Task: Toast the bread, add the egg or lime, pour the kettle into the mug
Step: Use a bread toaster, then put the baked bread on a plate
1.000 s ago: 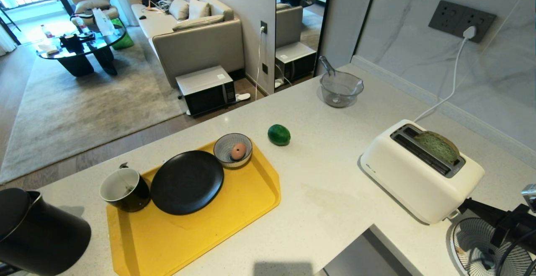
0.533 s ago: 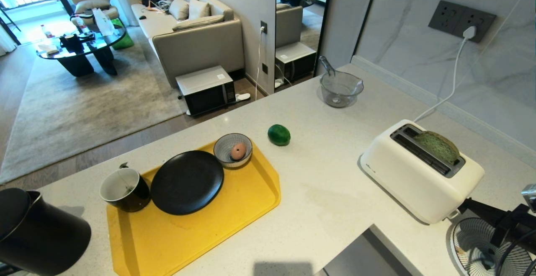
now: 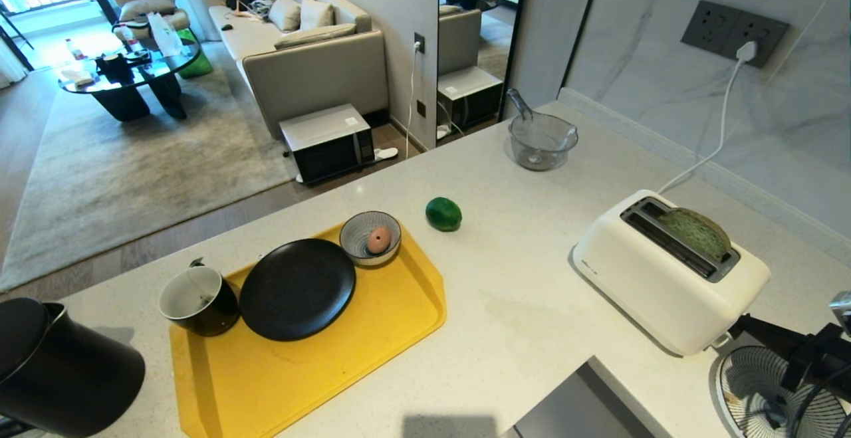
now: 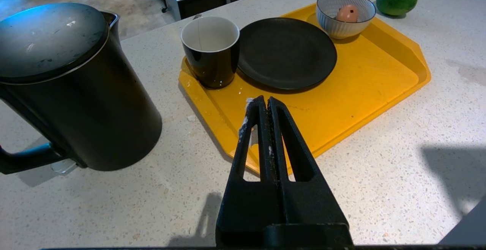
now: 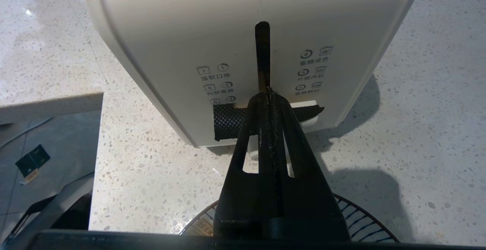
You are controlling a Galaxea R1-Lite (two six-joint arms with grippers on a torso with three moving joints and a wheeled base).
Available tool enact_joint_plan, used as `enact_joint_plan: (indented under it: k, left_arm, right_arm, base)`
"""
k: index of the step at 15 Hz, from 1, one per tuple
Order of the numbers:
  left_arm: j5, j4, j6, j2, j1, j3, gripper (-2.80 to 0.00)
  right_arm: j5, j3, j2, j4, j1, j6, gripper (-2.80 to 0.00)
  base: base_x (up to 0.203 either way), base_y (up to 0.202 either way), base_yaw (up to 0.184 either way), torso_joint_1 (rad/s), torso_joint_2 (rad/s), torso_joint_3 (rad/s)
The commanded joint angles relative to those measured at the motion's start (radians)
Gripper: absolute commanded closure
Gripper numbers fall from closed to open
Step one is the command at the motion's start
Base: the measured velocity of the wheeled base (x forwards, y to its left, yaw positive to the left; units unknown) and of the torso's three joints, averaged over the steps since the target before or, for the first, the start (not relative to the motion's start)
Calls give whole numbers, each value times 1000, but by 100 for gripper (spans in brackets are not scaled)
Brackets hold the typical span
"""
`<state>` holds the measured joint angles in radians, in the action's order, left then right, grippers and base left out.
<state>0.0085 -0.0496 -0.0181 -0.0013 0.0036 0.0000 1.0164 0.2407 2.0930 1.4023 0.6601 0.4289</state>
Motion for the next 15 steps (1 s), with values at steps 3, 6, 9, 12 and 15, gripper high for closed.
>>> enact_joint_plan:
  k: [3,6,9,12,15]
  left_arm:
    - [1,-1,0,-2,1,15,0]
    - [1,-1,0,-2,1,15,0]
    - [1,-1,0,-2,1,15,0]
    - [1,-1,0,-2,-1,15,0]
    - [1,-1,-1,-2,-1,15,0]
  right_arm:
    - [8,-12,-69,10,32,-1,0]
    - [8,-11,-151,13,38,-115,0]
    - [8,-5,-232,14,51,-198,0]
    - [8,0,-319,13,58,-282,0]
    - [2,23,-381,11,71,-359,0]
  base:
    - [0,0,0,0,0,0]
    - [0,0,0,0,0,0]
    - [0,0,0,0,0,0]
    - [0,0,0,0,0,0]
    - [0,0,0,0,0,0]
